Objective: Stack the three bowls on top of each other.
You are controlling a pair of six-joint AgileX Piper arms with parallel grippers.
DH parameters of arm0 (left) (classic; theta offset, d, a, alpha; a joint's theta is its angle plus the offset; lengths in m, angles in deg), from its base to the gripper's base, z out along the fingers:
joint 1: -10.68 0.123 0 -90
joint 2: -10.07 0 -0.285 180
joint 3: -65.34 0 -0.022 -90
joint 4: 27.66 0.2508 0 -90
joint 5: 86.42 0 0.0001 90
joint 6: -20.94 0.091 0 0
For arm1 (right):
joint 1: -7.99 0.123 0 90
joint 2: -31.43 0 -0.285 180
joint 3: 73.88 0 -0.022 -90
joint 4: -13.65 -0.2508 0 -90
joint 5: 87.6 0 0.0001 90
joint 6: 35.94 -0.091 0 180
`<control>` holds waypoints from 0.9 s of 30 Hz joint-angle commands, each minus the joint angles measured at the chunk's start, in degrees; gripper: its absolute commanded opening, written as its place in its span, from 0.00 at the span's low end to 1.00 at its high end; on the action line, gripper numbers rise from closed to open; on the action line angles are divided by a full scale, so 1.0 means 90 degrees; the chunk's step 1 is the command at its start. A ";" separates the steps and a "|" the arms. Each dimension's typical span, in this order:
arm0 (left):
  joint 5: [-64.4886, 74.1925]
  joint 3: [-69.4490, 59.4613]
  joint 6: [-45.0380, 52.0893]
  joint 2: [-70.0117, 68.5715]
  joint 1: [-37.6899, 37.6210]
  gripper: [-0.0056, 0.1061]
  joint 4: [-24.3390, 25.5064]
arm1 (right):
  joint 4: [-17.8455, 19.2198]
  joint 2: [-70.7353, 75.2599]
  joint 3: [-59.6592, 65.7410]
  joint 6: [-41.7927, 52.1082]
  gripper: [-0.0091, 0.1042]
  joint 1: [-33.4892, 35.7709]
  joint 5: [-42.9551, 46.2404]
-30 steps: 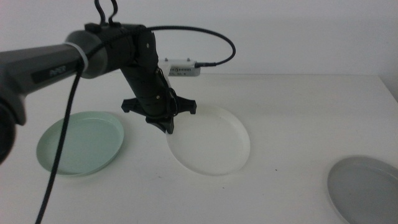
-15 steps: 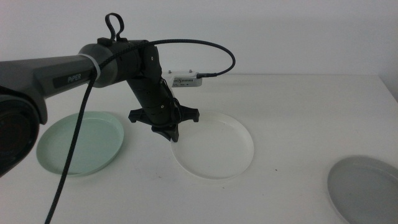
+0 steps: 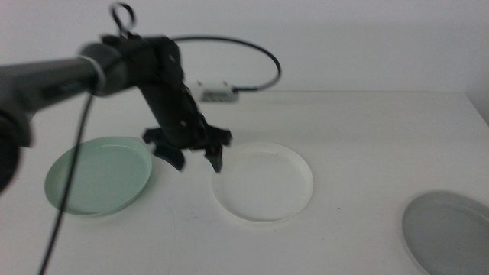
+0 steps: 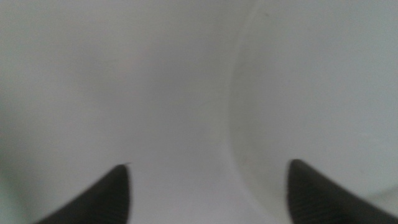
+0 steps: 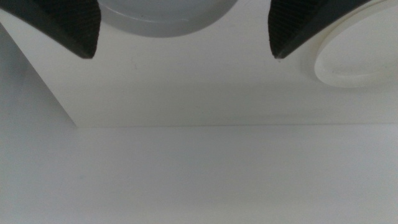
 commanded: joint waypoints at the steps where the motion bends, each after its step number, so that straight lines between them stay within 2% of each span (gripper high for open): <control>1: 0.0282 0.0028 -0.0007 -0.0599 0.0247 0.85 0.0113 | 0.0074 0.0029 0.0018 0.0028 0.89 -0.0033 0.0050; 2: 0.0359 0.0028 -0.0070 -0.0780 0.0364 0.89 0.0114 | 0.0074 0.0029 0.0018 0.0028 0.89 -0.0033 0.0050; 5: 0.0574 0.0028 -0.0084 -0.1398 0.0671 0.89 0.0208 | 0.0074 0.0029 0.0018 0.0028 0.89 -0.0033 0.0050; 7: 0.0626 0.0028 -0.0100 -0.1782 0.0861 0.89 0.0595 | 0.0074 0.0029 0.0018 0.0028 0.89 -0.0033 0.0050; 10: 0.0877 0.0028 -0.0237 -0.2166 0.1192 0.89 0.1483 | 0.0074 0.0029 0.0018 0.0028 0.89 -0.0033 0.0050; 13: 0.0948 0.0028 -0.0212 -0.2287 0.1708 0.89 0.1862 | 0.0074 0.0029 0.0018 0.0028 0.89 -0.0033 0.0050; 17: 0.0647 0.0028 -0.0079 -0.2186 0.2579 0.89 0.1535 | 0.0074 0.0029 0.0018 0.0028 0.89 -0.0033 0.0050; 20: 0.0591 0.0017 0.0498 -0.1947 0.3049 0.89 0.1357 | 0.0074 0.0029 0.0018 0.0028 0.89 -0.0033 0.0050; 23: 0.0534 0.0017 0.1080 -0.1584 0.3368 0.89 0.1191 | 0.0074 0.0029 0.0018 0.0028 0.89 -0.0033 0.0050; 27: 0.0518 -0.0018 0.1214 -0.1036 0.3730 0.89 0.0870 | 0.0074 0.0029 0.0018 0.0028 0.89 -0.0033 0.0050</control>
